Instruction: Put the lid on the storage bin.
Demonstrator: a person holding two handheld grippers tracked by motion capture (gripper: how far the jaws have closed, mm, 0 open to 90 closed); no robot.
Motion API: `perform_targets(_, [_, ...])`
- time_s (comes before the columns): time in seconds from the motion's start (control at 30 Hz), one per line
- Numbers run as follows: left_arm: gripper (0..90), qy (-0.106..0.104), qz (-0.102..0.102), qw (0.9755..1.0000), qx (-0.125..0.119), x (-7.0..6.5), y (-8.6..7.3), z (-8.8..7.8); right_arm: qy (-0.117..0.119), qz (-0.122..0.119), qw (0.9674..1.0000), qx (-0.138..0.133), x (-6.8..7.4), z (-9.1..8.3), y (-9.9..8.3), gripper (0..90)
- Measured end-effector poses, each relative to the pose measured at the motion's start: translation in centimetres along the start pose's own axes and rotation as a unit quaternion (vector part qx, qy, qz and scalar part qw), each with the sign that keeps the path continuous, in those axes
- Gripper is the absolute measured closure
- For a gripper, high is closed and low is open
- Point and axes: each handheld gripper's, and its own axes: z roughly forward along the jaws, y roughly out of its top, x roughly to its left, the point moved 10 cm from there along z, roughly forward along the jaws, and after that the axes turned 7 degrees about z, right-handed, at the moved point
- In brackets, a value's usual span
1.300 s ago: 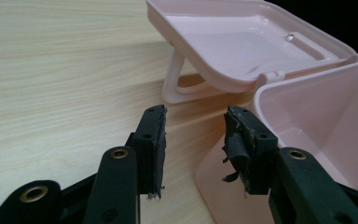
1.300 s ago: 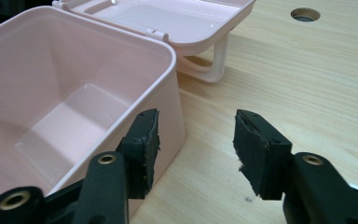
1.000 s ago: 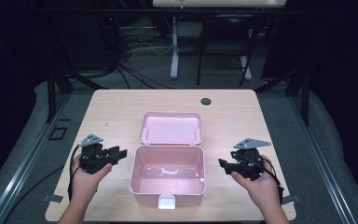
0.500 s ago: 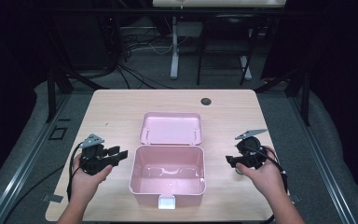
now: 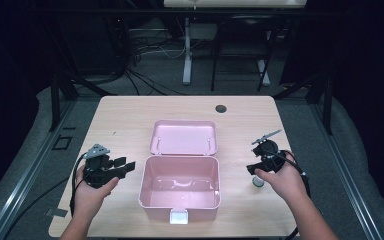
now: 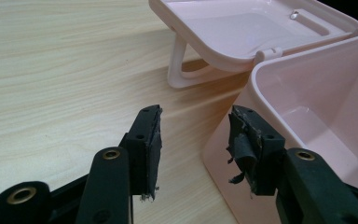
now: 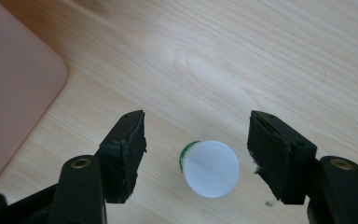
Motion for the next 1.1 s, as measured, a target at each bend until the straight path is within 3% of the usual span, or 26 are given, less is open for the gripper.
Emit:
perform_targets(0.5, [53.0,-0.001,-0.001,1.0000,0.002,-0.1,-0.1,-0.1,-0.012,0.014,0.9973,0.071,-1.2,0.8,-0.5,36.1])
perform_targets(0.8, [52.9,0.000,-0.004,1.0000,0.001,0.0,-0.1,-0.2,-0.017,0.028,0.9910,0.130,-1.9,1.5,-1.7,37.1])
perform_targets(1.1, [52.7,0.001,-0.007,1.0000,-0.001,0.2,-0.1,-0.2,-0.011,0.043,0.9887,0.143,-2.3,2.5,-2.4,39.8])
